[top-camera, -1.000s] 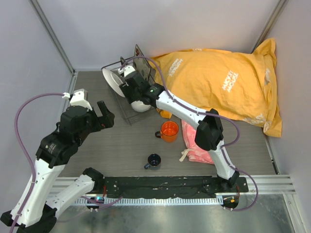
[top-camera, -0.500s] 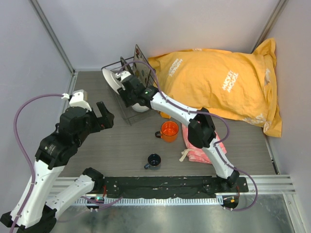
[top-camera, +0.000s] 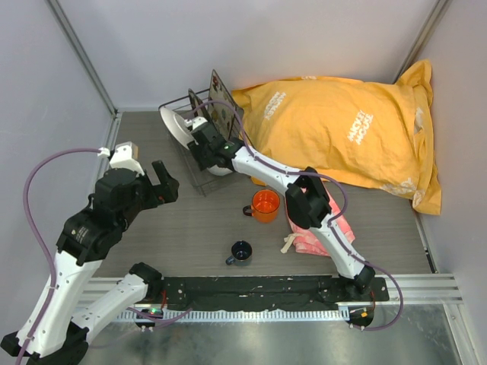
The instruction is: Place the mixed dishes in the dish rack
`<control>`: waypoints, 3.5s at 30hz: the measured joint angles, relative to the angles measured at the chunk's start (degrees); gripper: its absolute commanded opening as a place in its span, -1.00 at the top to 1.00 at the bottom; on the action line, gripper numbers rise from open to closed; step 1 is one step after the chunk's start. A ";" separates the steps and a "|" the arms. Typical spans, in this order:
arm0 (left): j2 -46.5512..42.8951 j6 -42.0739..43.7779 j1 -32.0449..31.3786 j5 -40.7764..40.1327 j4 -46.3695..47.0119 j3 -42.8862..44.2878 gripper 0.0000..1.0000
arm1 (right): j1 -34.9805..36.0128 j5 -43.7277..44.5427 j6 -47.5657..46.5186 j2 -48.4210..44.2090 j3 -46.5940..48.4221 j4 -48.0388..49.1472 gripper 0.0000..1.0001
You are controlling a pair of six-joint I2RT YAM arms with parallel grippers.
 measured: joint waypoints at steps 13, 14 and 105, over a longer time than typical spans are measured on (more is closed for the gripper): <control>0.15 0.00 0.00 0.00 0.02 -0.66 -0.99 | -0.92 3.87 -0.90 0.00 -0.35 0.94 -0.09; 0.15 0.00 0.00 0.00 0.02 -0.66 -0.99 | -0.92 4.11 -1.09 0.00 -0.35 1.05 -0.10; 65.02 9.16 -19.63 13.88 27.54 12.26 1.00 | -30.05 -6.60 25.11 -81.18 -73.61 -9.09 -0.40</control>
